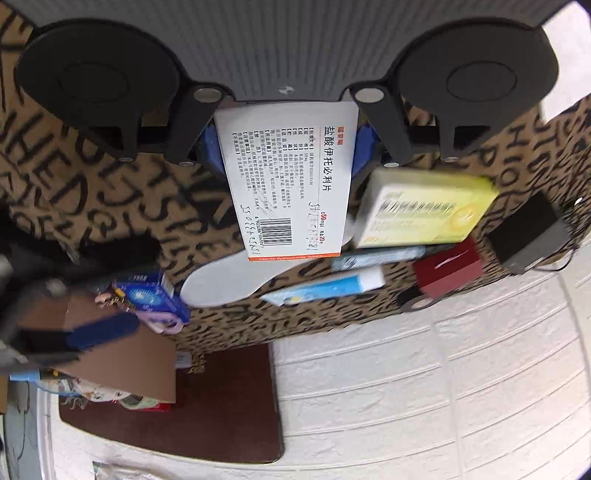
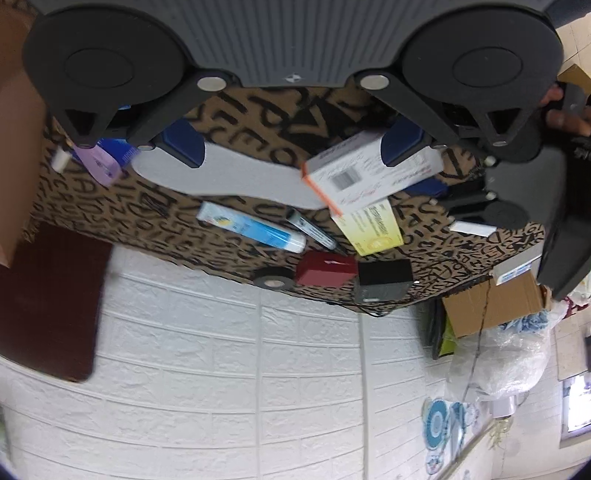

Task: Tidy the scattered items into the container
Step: 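Grasp the white medicine box with the left gripper, then grasp the yellow medicine box with the right gripper while the left holds the white box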

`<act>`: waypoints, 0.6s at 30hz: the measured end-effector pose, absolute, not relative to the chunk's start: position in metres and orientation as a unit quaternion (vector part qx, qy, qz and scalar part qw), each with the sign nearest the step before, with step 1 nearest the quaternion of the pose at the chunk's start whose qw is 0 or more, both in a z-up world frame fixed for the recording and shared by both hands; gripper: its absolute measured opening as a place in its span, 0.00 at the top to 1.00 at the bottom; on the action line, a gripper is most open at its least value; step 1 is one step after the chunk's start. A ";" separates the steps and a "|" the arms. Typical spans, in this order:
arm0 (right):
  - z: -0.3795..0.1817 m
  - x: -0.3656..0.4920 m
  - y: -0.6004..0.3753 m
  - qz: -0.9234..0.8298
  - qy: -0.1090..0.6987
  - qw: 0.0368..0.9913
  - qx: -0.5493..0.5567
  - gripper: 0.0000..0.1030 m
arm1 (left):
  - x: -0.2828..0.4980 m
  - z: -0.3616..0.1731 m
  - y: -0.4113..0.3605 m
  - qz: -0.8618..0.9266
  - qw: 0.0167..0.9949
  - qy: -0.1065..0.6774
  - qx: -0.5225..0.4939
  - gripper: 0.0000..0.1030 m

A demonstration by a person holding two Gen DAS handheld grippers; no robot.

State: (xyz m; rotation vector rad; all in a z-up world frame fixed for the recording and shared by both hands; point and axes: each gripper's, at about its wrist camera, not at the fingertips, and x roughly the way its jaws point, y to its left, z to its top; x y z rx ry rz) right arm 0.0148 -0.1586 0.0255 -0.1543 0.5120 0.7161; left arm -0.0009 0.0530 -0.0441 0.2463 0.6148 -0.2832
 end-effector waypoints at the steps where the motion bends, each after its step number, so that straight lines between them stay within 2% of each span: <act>1: 0.027 0.018 -0.150 0.357 0.245 0.898 -0.077 0.00 | -0.004 -0.045 0.059 -0.129 0.936 0.305 0.121 0.34; 9: 0.029 0.048 -0.063 0.426 0.234 0.865 -0.127 0.00 | -0.011 -0.045 0.092 -0.091 0.939 0.315 0.099 0.34; 13: 0.030 0.073 -0.023 0.446 0.253 0.852 -0.111 0.00 | -0.010 -0.048 0.093 -0.095 0.940 0.315 0.087 0.34; 18: 0.015 0.089 0.028 0.434 0.289 0.842 -0.141 0.00 | -0.005 -0.050 0.089 -0.097 0.942 0.310 0.083 0.34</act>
